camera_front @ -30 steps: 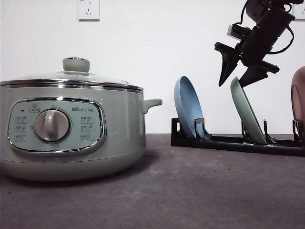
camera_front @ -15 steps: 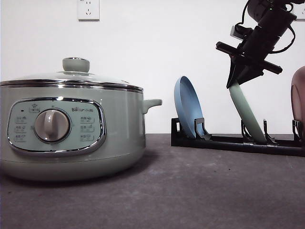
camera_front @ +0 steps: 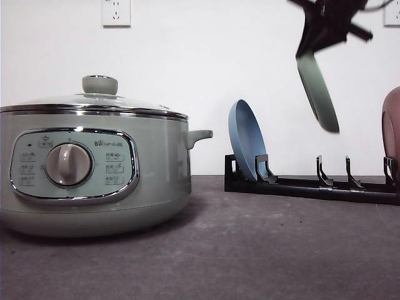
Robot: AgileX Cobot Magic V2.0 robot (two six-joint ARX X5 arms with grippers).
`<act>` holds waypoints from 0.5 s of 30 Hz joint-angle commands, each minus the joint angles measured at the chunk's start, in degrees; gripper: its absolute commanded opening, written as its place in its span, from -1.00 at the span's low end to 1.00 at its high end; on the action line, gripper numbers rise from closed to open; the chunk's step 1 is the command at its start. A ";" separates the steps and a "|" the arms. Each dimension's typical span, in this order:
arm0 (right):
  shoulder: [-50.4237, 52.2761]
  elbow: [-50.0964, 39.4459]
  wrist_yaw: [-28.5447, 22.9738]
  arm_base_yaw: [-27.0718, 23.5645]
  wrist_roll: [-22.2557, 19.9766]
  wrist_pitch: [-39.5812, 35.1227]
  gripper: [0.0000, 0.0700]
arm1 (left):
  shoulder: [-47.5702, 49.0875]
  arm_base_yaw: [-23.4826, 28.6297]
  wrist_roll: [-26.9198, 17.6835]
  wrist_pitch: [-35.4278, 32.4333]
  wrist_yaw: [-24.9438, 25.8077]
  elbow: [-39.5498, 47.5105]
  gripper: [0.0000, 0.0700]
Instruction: Transfer potato from steamer to green plate
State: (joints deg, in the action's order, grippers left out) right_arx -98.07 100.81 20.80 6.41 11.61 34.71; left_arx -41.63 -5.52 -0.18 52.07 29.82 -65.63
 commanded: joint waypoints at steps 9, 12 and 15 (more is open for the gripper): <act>9.02 1.69 -3.31 7.18 -11.13 14.40 -0.99 | -0.35 -0.13 -0.66 -0.69 0.07 -1.42 0.73; 11.48 1.69 -7.84 11.35 -15.30 20.86 -0.99 | -0.35 -0.13 -0.66 -0.68 0.07 -1.42 0.73; 13.01 1.63 -12.95 15.87 -17.59 26.21 -0.99 | -0.35 -0.13 -0.66 -0.68 0.07 -1.42 0.73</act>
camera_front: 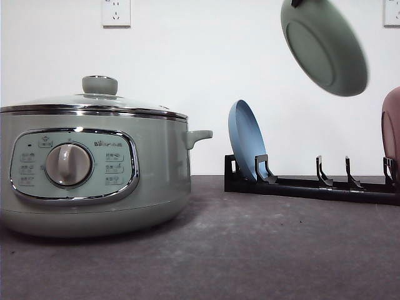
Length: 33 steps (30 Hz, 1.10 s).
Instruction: Transfer potato from steamer to green plate
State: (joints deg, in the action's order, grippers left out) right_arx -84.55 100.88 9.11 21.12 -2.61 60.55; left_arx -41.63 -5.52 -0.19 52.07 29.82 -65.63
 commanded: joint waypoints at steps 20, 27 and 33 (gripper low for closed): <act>0.34 -20.88 -24.37 32.21 0.23 6.37 -0.99 | -0.35 -0.13 -0.68 -0.68 0.04 -1.42 0.73; 0.02 -31.47 -26.35 37.29 1.94 -1.77 -0.99 | -0.35 -0.13 -0.66 -0.68 0.04 -1.42 0.73; -2.32 -36.72 -27.20 39.07 2.72 -6.37 -0.99 | -0.35 -0.13 -0.66 -0.66 0.04 -1.42 0.73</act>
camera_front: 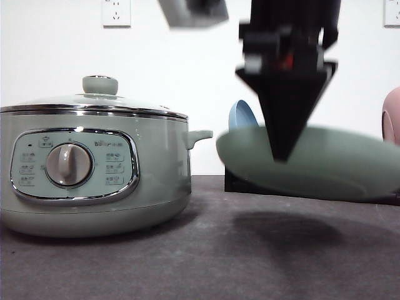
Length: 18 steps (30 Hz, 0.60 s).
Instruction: Transfer potato from steamer to green plate
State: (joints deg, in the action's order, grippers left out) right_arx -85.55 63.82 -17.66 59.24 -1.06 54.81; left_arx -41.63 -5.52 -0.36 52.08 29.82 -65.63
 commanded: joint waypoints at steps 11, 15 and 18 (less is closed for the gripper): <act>-7.69 -3.29 0.15 3.19 2.68 -3.89 -0.99 | -0.35 -0.13 -0.48 -0.64 0.04 -1.42 0.73; -8.74 -4.02 3.74 3.38 3.63 -4.87 -0.99 | -0.35 -0.13 -0.48 -0.64 0.04 -1.42 0.73; -8.84 -4.14 6.61 3.37 4.26 -5.83 -0.94 | -0.35 -0.13 -0.48 -0.62 0.04 -1.42 0.73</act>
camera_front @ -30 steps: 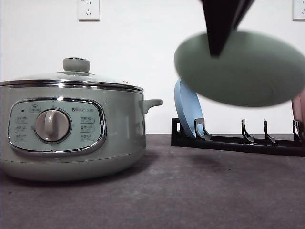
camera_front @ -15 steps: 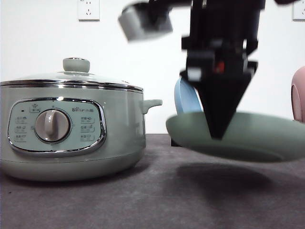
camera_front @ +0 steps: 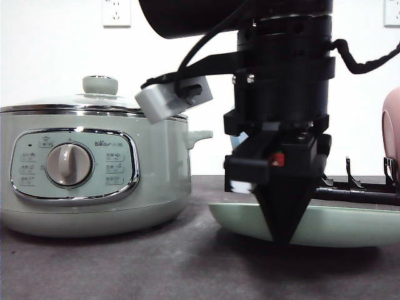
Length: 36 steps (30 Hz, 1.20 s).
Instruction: Transfer potato from steamer to green plate
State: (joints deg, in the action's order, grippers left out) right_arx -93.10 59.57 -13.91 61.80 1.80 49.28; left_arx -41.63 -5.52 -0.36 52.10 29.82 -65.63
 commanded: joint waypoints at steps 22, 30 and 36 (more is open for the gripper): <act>5.42 10.02 3.51 -1.66 -1.29 2.97 0.06 | -0.35 -0.13 -0.42 -0.63 0.04 -1.42 0.73; 11.48 21.19 12.32 -9.61 -3.48 2.83 0.06 | -0.35 -0.13 -0.24 -0.65 0.04 -1.42 0.73; 14.01 25.93 29.36 -17.56 -3.79 1.01 0.06 | -0.37 -0.13 -0.23 -0.66 0.04 -1.42 0.73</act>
State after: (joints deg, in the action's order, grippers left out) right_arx -78.40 84.43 11.76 44.31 -1.33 50.64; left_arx -41.63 -5.52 -0.36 52.10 29.82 -65.63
